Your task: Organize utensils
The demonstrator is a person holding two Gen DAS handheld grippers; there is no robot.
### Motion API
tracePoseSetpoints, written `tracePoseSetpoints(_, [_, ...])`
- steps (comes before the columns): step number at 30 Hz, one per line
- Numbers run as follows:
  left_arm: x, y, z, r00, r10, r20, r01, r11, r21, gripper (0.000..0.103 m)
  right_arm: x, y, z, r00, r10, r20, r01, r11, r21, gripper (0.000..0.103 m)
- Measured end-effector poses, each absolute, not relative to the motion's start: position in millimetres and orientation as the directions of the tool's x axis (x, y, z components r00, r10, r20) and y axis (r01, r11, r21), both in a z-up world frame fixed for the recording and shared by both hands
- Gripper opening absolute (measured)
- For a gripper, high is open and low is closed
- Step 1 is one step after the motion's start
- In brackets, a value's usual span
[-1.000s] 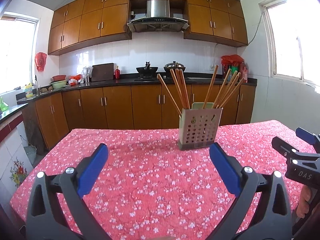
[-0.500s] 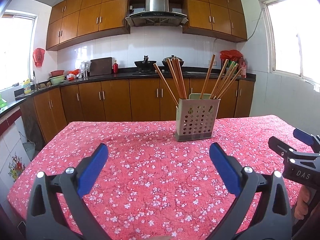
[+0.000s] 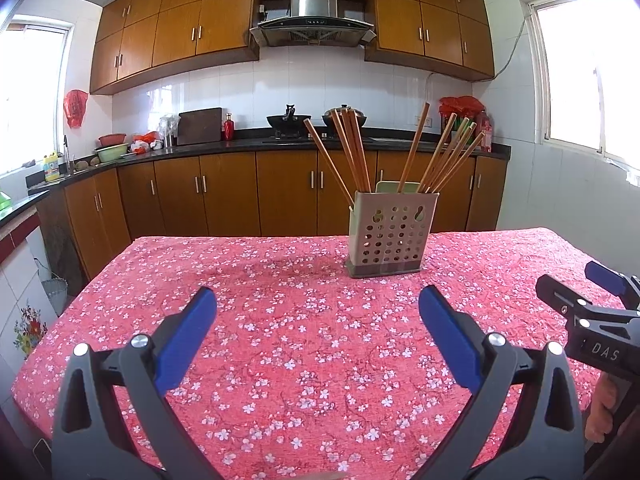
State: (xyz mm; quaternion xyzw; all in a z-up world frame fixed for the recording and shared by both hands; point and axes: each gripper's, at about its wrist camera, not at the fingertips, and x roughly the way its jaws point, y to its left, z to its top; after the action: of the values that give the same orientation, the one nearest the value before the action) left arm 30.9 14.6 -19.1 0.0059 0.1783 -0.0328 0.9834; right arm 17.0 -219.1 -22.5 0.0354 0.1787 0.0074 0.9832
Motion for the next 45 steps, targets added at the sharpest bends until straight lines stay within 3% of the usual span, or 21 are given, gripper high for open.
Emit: tracePoseSetpoints(45, [31.0, 13.4, -16.2, 0.934, -0.073, -0.351, 0.076, 0.997, -0.005, 0.099, 16.5, -222.0, -22.8, 0.936, 0.028, -0.352, -0.003, 0.997, 0.072, 0.101])
